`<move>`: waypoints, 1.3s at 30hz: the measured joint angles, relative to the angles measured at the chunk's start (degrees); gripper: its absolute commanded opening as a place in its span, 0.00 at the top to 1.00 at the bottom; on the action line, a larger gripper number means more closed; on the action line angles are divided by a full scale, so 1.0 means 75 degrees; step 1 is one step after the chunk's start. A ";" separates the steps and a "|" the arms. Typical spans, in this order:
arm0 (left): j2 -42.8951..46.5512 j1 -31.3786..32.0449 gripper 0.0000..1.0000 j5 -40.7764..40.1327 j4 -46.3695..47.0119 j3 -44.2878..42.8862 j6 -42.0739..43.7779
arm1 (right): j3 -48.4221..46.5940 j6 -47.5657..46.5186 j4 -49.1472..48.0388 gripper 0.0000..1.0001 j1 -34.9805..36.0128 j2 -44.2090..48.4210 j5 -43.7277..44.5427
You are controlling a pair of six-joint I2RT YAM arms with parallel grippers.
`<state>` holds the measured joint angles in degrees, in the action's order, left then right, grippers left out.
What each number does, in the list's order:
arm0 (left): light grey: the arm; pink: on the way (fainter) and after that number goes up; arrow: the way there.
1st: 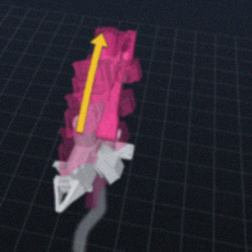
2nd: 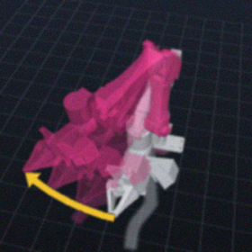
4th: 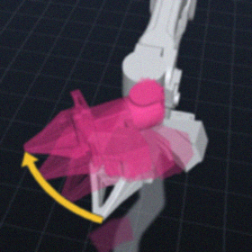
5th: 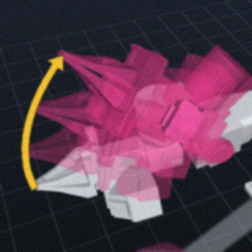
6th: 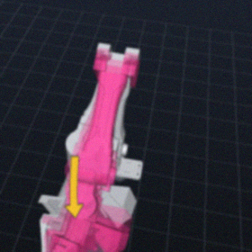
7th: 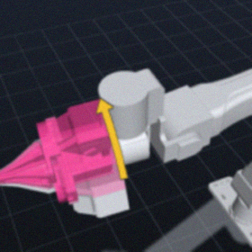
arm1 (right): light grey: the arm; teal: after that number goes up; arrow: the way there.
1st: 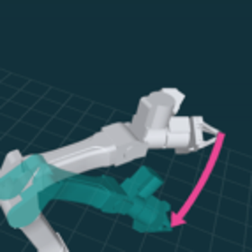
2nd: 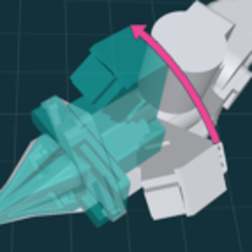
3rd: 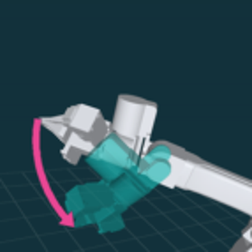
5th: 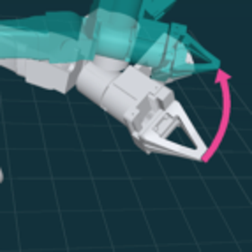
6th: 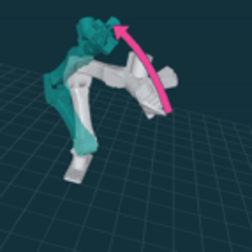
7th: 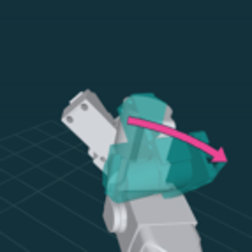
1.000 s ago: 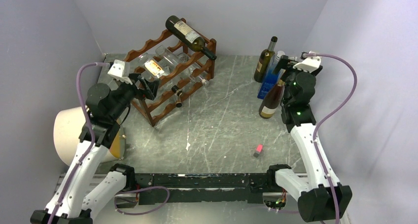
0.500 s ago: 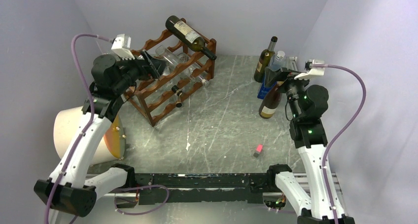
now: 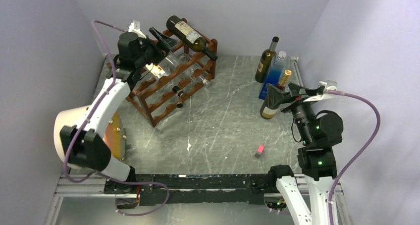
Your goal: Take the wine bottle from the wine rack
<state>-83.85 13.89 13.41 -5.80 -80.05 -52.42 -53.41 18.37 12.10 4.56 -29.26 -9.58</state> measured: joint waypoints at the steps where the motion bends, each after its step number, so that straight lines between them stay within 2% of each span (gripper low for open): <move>1: -0.0268 0.0000 0.07 -0.0044 0.0111 -0.0137 -0.0178 | 0.0032 -0.0085 0.0055 0.00 0.0000 0.0050 0.0003; 7: -0.2308 0.0003 0.07 -0.0283 0.0522 -0.1405 -0.0976 | 0.0058 -0.0597 0.0565 0.00 0.0000 0.0085 0.0312; 12: -0.3450 0.0012 0.07 -0.0367 0.0737 -0.2180 -0.1241 | 0.0067 -0.0868 0.0784 0.00 0.0000 0.0143 0.0548; 30: -0.4741 0.0099 0.07 -0.0358 0.2130 -0.2903 -0.2200 | 0.0207 -0.1084 0.0831 0.00 0.0000 0.0093 0.0787; 38: -0.5260 0.0344 0.07 -0.0376 0.2518 -0.3331 -0.2285 | 0.0207 -0.1113 0.0828 0.00 0.0073 -0.0006 0.0854; 39: -0.5351 0.0370 0.01 -0.0379 0.2669 -0.3372 -0.2346 | 0.0207 -0.1116 0.0828 0.00 0.0085 -0.0015 0.0860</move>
<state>-123.98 16.67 10.57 14.22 -105.34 -70.02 -51.86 10.00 18.31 5.19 -29.36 -3.14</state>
